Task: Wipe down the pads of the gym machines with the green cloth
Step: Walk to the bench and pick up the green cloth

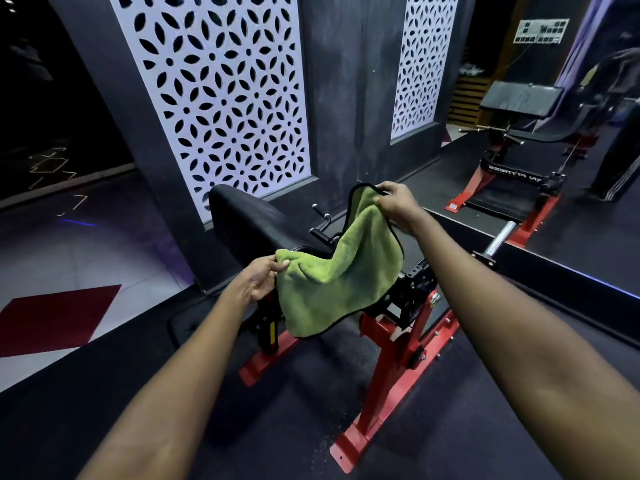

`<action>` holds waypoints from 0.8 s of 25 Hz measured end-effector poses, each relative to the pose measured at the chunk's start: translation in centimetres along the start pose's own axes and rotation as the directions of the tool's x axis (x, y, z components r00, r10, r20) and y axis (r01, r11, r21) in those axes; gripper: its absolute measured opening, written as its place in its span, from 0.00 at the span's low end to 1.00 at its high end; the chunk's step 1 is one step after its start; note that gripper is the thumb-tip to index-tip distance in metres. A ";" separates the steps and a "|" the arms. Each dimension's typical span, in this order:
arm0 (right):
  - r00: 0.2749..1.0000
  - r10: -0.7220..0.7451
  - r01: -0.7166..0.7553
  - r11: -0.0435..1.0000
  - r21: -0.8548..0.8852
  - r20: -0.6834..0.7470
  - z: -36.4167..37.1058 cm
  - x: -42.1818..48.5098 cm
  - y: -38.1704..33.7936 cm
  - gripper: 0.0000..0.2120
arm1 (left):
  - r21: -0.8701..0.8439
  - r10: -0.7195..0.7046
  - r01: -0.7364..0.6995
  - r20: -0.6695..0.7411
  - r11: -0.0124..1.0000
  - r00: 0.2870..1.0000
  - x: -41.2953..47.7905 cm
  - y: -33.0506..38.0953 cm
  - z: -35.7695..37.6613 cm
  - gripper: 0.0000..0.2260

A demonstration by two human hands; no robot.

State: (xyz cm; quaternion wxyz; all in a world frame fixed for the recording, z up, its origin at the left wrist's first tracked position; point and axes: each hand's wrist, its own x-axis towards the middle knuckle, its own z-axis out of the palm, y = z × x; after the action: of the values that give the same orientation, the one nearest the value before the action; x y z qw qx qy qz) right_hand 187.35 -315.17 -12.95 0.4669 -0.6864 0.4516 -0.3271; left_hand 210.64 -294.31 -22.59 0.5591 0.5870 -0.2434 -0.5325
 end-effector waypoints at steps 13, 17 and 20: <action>0.884 0.427 -0.467 0.833 0.298 0.191 1.0 -1.1 2.8 0.09 | -0.213 0.139 -0.171 -0.159 0.962 0.978 -3.3 3.9 -2.9 0.11; 0.971 0.214 -0.226 0.968 -0.111 -0.107 1.6 -0.3 4.8 0.02 | -0.177 0.288 -0.323 -0.197 0.930 0.937 -3.9 4.8 -3.8 0.10; 0.982 0.058 -0.107 0.953 -0.285 -0.177 2.0 -1.0 5.0 0.06 | -0.052 0.364 -0.389 -0.256 0.920 0.895 -3.5 5.2 -4.6 0.11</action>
State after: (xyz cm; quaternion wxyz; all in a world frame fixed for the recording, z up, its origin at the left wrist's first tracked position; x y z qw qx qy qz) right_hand 187.14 -314.32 -18.34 0.3338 -0.6986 0.5609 -0.2930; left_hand 215.24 -290.73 -17.45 0.7063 0.5598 -0.2552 -0.3502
